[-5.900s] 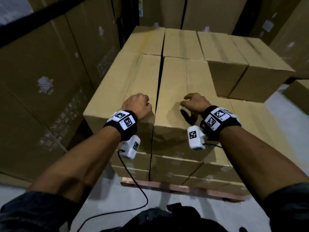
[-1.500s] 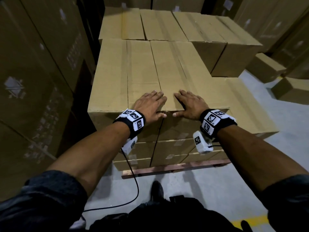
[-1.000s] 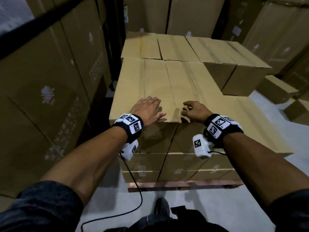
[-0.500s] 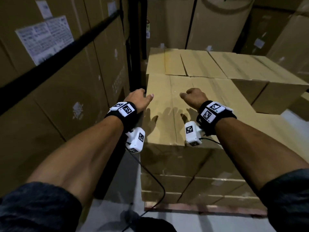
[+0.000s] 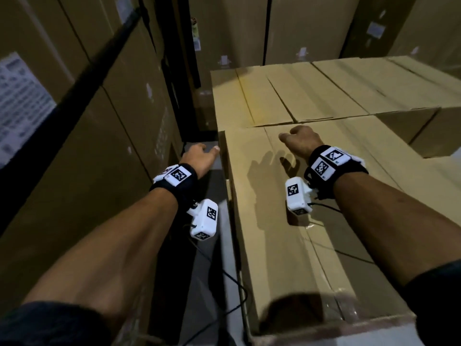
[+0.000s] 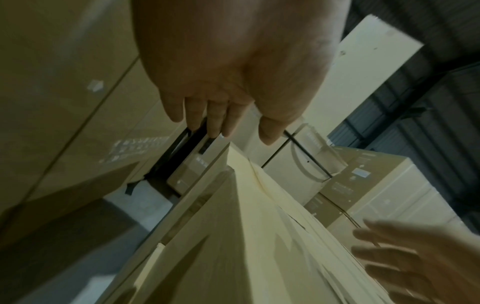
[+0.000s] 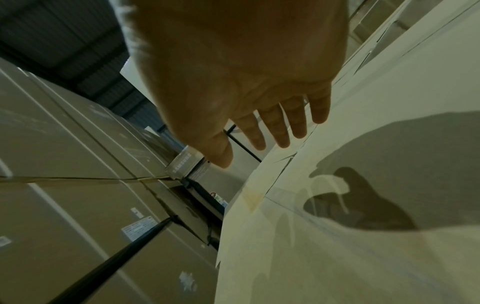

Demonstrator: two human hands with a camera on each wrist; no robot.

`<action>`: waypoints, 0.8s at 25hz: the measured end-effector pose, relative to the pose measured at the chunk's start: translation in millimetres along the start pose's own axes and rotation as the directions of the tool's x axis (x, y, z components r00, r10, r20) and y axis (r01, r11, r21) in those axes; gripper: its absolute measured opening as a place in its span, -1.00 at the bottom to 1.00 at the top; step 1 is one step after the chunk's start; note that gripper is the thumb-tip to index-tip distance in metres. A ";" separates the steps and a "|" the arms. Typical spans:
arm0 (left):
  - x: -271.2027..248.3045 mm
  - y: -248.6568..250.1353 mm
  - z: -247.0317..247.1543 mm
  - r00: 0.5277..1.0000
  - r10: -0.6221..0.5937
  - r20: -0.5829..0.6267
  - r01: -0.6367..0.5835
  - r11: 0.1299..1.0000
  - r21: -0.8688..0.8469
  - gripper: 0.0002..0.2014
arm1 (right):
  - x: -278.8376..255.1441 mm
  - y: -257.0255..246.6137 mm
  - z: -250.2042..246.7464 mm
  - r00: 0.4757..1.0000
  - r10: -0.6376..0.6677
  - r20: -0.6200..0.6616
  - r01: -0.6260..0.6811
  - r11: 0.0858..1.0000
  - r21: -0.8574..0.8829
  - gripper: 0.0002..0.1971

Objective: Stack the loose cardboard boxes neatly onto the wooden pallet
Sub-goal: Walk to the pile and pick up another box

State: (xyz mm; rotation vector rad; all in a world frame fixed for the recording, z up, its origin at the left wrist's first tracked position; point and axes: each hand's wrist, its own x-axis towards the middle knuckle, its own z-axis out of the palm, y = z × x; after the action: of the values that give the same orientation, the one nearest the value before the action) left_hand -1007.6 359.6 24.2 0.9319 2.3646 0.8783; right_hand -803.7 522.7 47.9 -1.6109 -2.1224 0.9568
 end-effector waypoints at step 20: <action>261.2 7.5 75.8 0.951 -0.204 0.231 0.279 0.890 -0.361 -0.04 | 177.4 6.6 14.8 0.952 0.297 -0.068 -0.290 0.953 0.091 -0.36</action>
State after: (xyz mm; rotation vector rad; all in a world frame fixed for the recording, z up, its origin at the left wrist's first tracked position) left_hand -1134.2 582.3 -67.6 0.5183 1.9868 1.0565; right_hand -864.6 685.0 6.7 -1.9260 -1.7985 1.0302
